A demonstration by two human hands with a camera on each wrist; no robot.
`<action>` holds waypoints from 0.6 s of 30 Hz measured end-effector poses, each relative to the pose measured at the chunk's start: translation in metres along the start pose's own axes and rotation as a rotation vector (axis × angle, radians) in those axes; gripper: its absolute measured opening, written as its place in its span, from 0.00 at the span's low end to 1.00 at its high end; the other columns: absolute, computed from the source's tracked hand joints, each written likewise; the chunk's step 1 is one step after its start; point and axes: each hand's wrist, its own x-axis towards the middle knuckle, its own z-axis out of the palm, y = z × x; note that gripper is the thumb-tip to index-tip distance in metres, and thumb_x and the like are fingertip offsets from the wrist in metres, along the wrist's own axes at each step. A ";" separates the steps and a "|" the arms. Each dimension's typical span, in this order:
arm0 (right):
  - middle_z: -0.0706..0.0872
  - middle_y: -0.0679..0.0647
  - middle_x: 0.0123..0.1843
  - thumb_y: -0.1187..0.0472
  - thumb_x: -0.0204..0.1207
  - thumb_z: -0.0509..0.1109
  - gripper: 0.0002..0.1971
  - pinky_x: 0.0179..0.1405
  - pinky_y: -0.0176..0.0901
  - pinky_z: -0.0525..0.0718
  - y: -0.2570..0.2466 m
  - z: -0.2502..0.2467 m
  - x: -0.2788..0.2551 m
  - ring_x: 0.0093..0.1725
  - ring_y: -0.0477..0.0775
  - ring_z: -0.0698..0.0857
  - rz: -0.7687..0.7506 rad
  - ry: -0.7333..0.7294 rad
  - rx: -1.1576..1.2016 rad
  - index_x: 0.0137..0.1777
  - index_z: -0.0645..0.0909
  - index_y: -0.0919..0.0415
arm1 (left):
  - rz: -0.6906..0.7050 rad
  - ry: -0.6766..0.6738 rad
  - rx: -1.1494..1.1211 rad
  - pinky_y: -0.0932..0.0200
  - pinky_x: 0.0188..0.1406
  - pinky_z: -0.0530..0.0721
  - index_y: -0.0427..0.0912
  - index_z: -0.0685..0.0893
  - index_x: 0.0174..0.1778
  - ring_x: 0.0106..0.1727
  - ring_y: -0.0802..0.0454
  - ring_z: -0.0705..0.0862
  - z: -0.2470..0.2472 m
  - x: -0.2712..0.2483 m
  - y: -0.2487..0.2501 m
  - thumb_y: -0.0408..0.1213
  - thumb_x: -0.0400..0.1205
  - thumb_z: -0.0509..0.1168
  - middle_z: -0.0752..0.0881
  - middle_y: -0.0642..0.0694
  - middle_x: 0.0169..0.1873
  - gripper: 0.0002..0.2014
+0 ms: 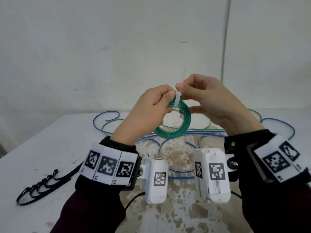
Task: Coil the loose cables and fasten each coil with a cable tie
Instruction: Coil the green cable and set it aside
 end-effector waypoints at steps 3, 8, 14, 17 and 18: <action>0.83 0.54 0.37 0.62 0.77 0.71 0.09 0.28 0.40 0.86 0.003 0.004 0.000 0.31 0.41 0.84 -0.033 0.014 -0.052 0.37 0.77 0.60 | 0.003 -0.007 -0.004 0.74 0.16 0.65 0.47 0.74 0.34 0.16 0.63 0.70 0.002 -0.001 -0.001 0.36 0.89 0.52 0.67 0.53 0.21 0.16; 0.84 0.54 0.39 0.62 0.77 0.72 0.09 0.28 0.41 0.86 0.004 0.005 0.001 0.34 0.43 0.84 -0.061 0.051 -0.098 0.36 0.79 0.60 | 0.018 0.007 0.070 0.79 0.19 0.67 0.42 0.70 0.36 0.16 0.61 0.66 0.007 -0.003 0.002 0.35 0.89 0.51 0.66 0.49 0.26 0.15; 0.86 0.58 0.40 0.62 0.76 0.73 0.12 0.30 0.47 0.78 0.003 0.007 0.004 0.36 0.55 0.80 -0.152 0.194 -0.117 0.33 0.76 0.57 | 0.067 0.093 0.164 0.62 0.22 0.63 0.43 0.72 0.35 0.23 0.57 0.68 0.015 -0.003 0.006 0.43 0.88 0.55 0.71 0.57 0.18 0.16; 0.85 0.55 0.37 0.62 0.76 0.73 0.12 0.31 0.48 0.80 0.006 0.009 0.004 0.36 0.57 0.81 -0.150 0.216 -0.122 0.33 0.76 0.56 | 0.131 0.157 0.265 0.59 0.24 0.65 0.45 0.74 0.33 0.22 0.57 0.65 0.017 -0.002 0.007 0.43 0.86 0.59 0.72 0.55 0.17 0.15; 0.84 0.54 0.37 0.63 0.77 0.72 0.12 0.30 0.46 0.82 0.008 0.010 0.004 0.36 0.56 0.81 -0.138 0.212 -0.112 0.33 0.75 0.57 | 0.144 0.170 0.326 0.58 0.25 0.64 0.45 0.75 0.33 0.21 0.56 0.66 0.017 -0.003 0.007 0.42 0.86 0.59 0.72 0.54 0.18 0.14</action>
